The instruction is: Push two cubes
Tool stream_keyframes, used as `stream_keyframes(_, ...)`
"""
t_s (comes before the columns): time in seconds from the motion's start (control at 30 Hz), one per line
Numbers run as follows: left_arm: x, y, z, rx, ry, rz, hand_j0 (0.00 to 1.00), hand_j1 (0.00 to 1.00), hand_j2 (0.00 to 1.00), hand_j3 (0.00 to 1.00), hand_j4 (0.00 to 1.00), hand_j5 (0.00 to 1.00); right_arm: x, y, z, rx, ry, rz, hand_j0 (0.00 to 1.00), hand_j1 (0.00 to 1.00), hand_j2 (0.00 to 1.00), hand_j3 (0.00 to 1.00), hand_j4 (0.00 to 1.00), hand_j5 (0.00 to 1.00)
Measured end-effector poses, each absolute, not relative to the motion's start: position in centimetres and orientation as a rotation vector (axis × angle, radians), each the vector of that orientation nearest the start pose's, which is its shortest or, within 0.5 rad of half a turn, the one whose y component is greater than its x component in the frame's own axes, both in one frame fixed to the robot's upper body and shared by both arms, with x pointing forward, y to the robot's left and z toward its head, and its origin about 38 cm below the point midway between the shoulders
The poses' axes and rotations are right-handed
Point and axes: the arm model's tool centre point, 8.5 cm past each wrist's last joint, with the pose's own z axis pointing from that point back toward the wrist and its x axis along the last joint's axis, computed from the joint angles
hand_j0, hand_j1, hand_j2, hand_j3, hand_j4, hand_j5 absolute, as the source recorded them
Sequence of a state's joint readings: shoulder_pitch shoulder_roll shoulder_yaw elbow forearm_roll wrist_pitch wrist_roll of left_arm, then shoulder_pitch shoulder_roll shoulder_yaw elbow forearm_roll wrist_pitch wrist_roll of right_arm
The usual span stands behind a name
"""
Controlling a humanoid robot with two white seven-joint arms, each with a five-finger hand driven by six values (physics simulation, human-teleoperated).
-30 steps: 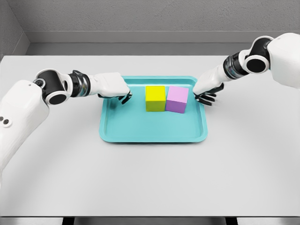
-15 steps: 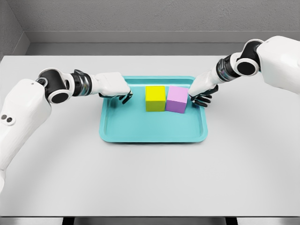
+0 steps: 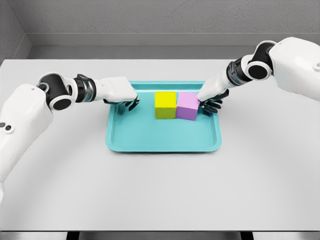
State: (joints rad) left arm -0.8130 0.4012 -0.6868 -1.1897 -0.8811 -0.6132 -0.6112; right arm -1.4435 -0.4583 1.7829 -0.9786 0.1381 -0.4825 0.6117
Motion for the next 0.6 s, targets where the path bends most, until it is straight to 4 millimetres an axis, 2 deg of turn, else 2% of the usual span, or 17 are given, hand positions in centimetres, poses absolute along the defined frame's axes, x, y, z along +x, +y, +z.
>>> stream_keyframes(0.6, 49.7, 17.9, 17.5, -0.697, 1.547, 3.128, 0.35, 0.35, 0.35, 0.35, 0.35, 0.35, 52.5, -17.2, 20.0, 0.427, 0.891, -3.459, 0.12, 0.12, 0.12, 0.12, 0.12, 0.12)
